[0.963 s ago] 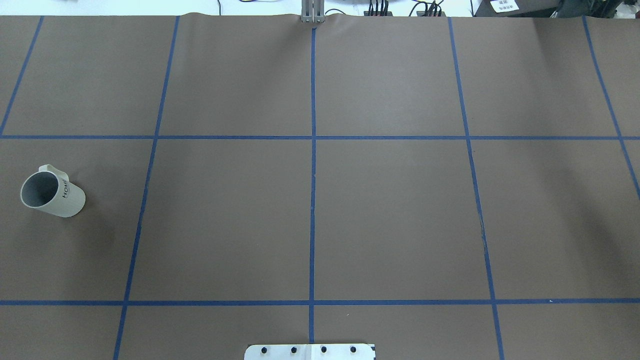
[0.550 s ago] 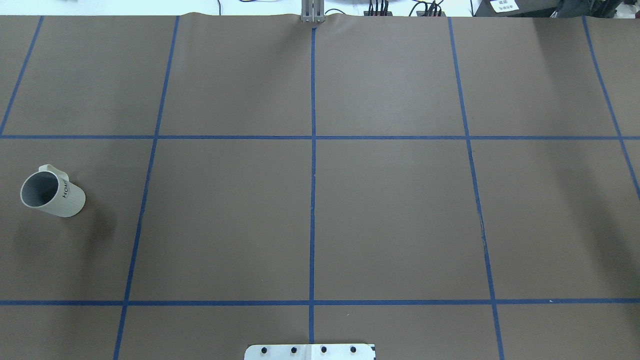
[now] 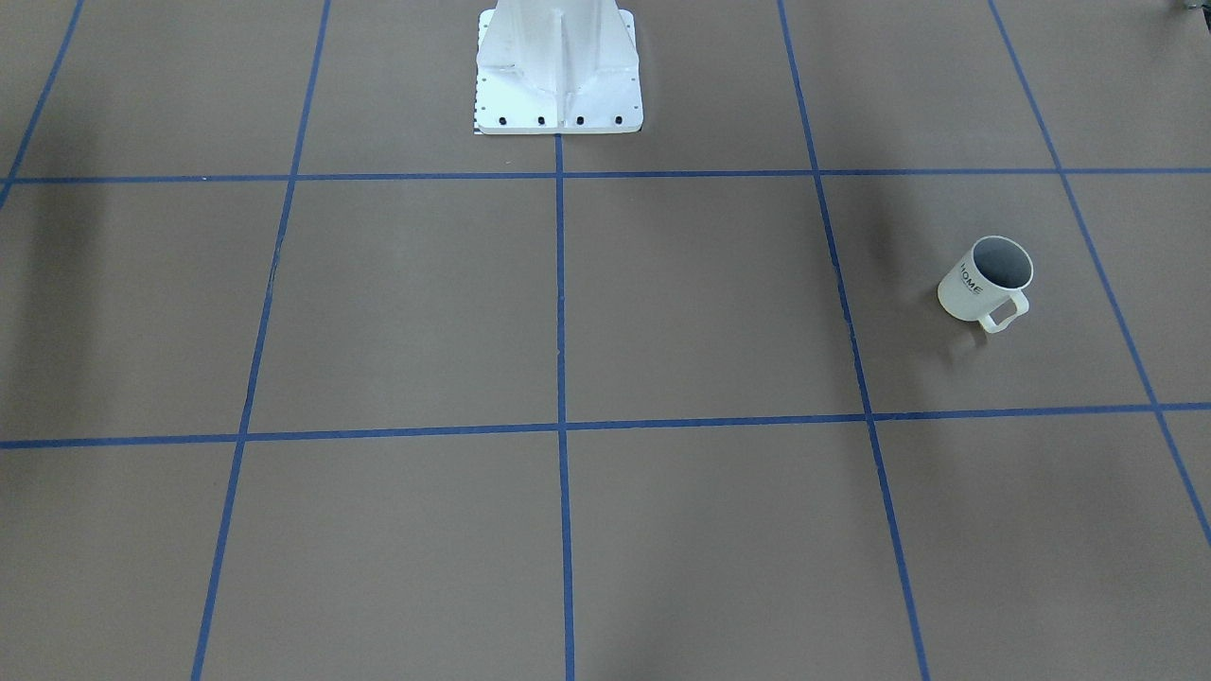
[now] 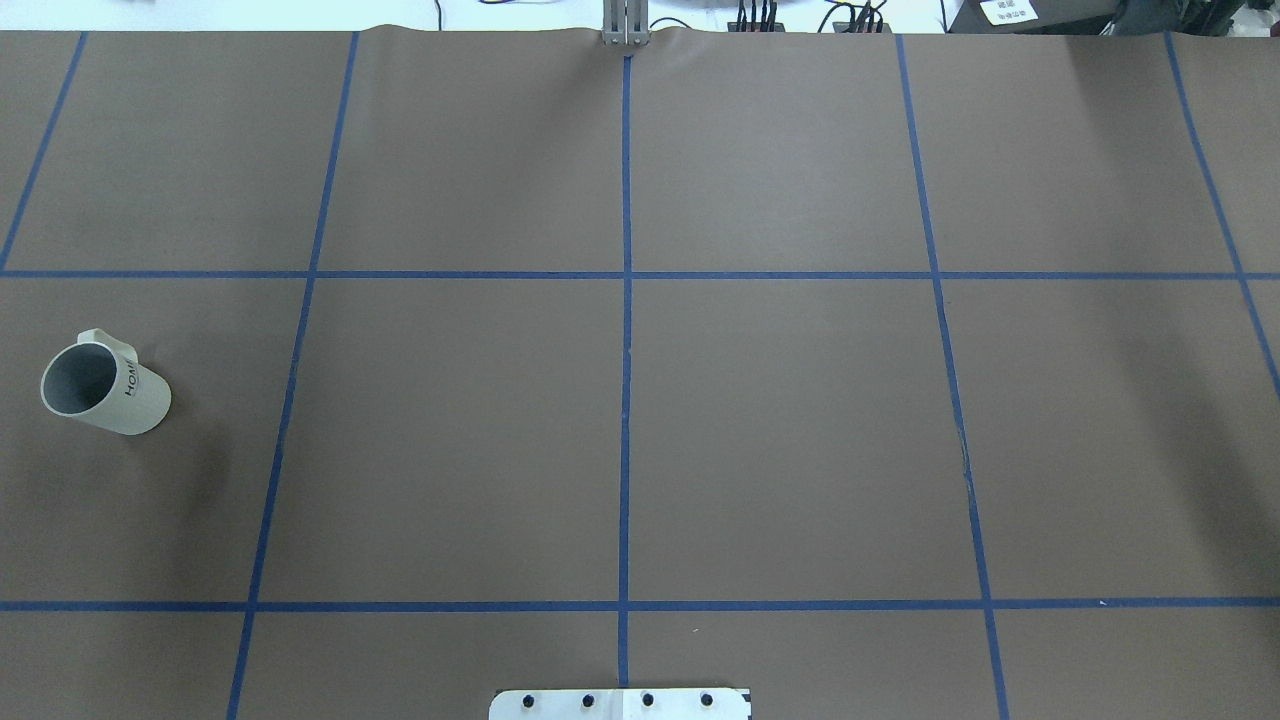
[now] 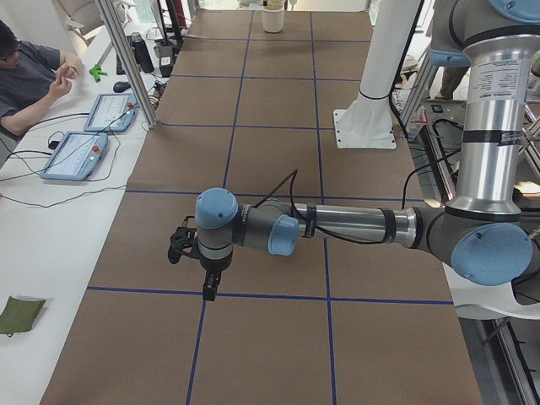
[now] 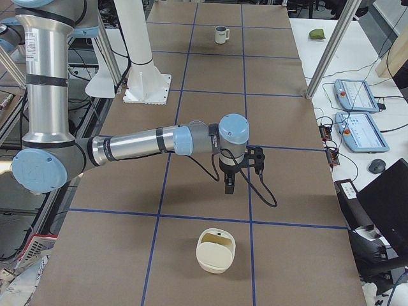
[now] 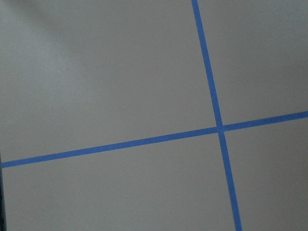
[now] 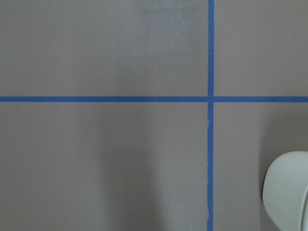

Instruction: Left arm hands cup to right arm to dump lemon

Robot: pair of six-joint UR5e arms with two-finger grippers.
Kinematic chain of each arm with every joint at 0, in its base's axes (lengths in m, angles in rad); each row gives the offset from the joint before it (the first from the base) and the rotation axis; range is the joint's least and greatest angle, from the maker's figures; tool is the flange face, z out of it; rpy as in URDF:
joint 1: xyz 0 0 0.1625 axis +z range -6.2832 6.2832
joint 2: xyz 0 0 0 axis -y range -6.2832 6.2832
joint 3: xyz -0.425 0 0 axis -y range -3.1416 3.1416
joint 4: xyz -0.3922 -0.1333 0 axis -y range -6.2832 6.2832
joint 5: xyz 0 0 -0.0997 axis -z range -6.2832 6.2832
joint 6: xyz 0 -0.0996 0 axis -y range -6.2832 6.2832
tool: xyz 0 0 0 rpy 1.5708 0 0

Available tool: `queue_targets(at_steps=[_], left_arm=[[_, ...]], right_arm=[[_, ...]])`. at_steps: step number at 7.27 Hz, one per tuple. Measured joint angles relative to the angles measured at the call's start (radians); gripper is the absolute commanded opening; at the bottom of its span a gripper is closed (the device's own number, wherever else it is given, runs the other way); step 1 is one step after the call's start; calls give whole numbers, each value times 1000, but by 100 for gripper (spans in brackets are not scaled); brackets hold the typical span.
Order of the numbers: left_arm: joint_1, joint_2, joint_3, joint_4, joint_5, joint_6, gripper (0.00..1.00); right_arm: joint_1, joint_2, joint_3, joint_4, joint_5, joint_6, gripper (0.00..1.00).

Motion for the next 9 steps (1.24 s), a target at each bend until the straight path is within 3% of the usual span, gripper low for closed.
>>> queue_targets(at_steps=[3,6,9], left_arm=[[32,17,-27,1,1,-52,100],[34,17,-29,1,0,-55,100],[34,18,-29,2,-1,-54,100]], right_arm=[[6,6,-58,11,5,-5,100],[19,1,-168,145,21,-9,100],[56,-1,-205,179,38,-13,100]])
